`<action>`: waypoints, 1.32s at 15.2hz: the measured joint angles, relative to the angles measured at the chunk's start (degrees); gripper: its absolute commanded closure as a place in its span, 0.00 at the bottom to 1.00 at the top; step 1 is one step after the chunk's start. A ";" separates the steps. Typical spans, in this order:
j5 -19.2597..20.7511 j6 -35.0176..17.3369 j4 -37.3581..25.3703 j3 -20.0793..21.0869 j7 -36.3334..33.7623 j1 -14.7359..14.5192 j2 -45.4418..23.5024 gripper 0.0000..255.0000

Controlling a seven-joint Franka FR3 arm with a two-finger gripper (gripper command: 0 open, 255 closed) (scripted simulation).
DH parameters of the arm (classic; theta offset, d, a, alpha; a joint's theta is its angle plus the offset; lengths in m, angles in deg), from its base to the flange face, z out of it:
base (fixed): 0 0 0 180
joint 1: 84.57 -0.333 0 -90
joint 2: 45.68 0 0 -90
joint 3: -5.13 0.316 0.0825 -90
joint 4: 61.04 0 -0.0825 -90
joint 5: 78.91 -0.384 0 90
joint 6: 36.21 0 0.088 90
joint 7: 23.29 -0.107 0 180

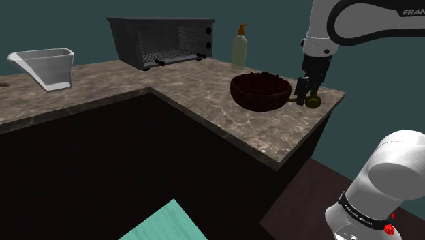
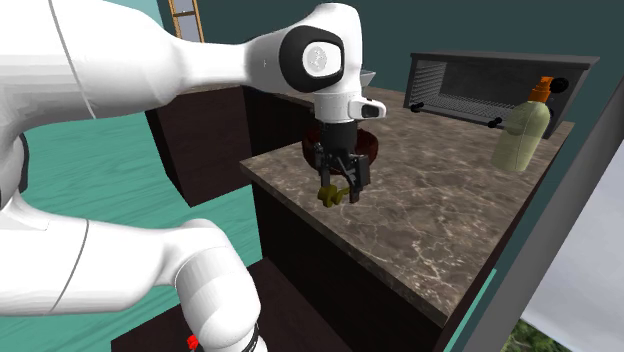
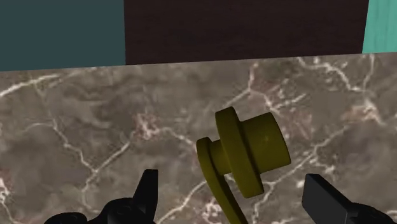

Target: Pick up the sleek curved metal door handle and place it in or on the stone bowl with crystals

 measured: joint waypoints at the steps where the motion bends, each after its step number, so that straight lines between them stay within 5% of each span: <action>1: 0.06 -0.60 0.81 -0.06 -0.01 0.01 0.21 0.00; 7: 0.11 -1.12 1.49 -0.12 -0.01 0.02 0.40 0.00; 8: 0.11 -1.12 1.49 -0.12 -0.01 0.02 0.40 1.00; 20: 0.09 -0.31 0.49 -0.10 0.10 0.04 0.26 1.00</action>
